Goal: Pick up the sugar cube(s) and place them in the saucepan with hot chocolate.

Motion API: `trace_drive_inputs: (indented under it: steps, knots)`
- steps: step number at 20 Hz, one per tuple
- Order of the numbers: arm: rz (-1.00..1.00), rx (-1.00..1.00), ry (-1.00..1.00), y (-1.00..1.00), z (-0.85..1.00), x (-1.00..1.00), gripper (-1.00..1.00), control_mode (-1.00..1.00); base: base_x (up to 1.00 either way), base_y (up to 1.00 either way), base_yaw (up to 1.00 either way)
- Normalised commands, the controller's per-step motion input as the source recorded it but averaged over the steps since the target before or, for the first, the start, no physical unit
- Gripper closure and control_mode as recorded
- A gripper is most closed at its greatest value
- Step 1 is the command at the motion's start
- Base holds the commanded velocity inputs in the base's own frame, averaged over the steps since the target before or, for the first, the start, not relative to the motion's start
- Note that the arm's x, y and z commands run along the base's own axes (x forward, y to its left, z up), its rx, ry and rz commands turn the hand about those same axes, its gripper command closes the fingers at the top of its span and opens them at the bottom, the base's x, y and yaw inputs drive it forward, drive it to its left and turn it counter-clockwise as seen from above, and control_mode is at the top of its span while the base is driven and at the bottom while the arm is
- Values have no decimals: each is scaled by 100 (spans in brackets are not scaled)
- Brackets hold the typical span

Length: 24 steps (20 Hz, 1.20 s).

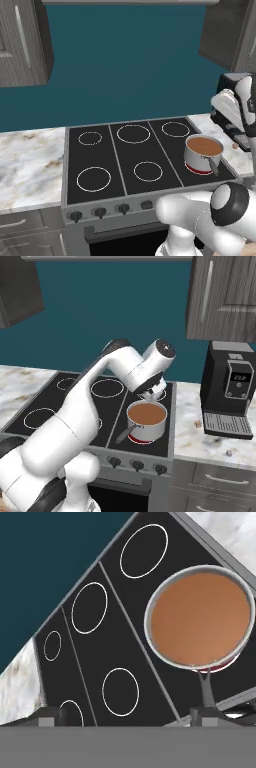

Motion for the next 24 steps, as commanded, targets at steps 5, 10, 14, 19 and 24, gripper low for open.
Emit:
trace_drive_inputs:
  steps: [5,10,14,19,24]
  knots:
    - [-13,26,-15,-100,-45,-22,-100,-100,0,0,0]
    - [-2,5,-13,-98,-51,-30,-100,-100,0,0,0]
    - [0,0,-11,-79,-18,-12,-100,-100,0,0,0]
    - [0,-2,-4,-50,3,-22,-100,-100,0,0,0]
    - [0,-18,8,-6,5,-35,-100,-100,0,0,0]
